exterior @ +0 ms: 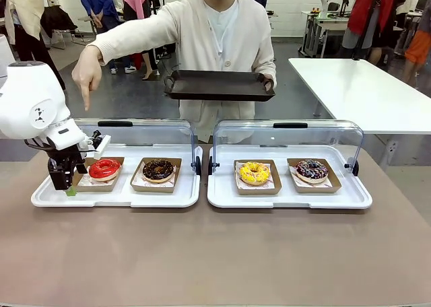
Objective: Provide the desired donut to the person.
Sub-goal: Pick up and lift the Paper togo box containing the Donut pointed at by the person.
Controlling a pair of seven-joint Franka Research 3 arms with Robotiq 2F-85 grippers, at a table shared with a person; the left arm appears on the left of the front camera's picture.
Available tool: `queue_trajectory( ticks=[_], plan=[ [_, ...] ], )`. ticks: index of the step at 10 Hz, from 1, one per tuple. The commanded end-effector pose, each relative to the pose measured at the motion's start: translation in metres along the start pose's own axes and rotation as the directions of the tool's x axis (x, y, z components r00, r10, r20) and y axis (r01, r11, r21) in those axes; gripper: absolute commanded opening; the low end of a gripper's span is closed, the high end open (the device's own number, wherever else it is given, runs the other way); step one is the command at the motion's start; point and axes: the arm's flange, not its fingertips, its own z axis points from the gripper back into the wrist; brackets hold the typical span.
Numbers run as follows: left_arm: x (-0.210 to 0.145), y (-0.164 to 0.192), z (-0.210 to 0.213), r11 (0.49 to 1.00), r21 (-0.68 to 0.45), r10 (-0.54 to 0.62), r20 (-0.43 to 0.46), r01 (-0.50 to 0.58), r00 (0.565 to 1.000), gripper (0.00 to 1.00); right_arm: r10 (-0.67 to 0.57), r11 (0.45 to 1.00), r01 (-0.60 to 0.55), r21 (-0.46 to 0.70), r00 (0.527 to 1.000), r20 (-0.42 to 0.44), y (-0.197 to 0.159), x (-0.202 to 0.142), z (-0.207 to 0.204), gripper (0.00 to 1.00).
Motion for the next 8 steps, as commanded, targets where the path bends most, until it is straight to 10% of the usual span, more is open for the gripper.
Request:
queue_trajectory(
  ticks=[1, 4, 5, 6, 7, 8],
  plan=[
    [-0.0043, 0.0075, -0.0047, 1.0, 0.007, -0.005, 0.018, 0.005, 1.0, 1.0, 0.007, 1.0, -0.007, 0.007, 1.0, 0.012, -0.0005, 0.0, 0.0001, 1.0],
    [-0.0062, 0.0104, -0.0109, 1.0, 0.0, 0.006, 0.027, -0.006, 1.0, 1.0, 0.007, 1.0, -0.007, 0.007, 1.0, 0.012, -0.0005, 0.0, 0.0001, 1.0],
    [-0.0067, 0.0104, -0.0094, 1.0, 0.005, 0.0, 0.041, 0.0, 0.999, 0.48, 0.007, 1.0, -0.007, 0.007, 1.0, 0.012, -0.0005, 0.0, 0.0001, 1.0],
    [-0.0075, 0.0106, -0.0082, 1.0, 0.007, 0.0, 0.042, -0.001, 0.999, 0.46, 0.007, 1.0, -0.007, 0.007, 1.0, 0.012, -0.0005, 0.0, 0.0001, 1.0],
    [-0.0082, 0.0102, -0.0071, 1.0, 0.008, 0.0, 0.044, 0.0, 0.999, 0.0, 0.007, 1.0, -0.007, 0.007, 1.0, 0.012, -0.0005, 0.0, 0.0001, 1.0],
    [-0.0088, 0.01, -0.0064, 1.0, 0.008, -0.001, 0.044, 0.001, 0.999, 0.0, 0.007, 1.0, -0.007, 0.007, 1.0, 0.012, -0.0005, 0.0, 0.0001, 1.0]
  ],
)
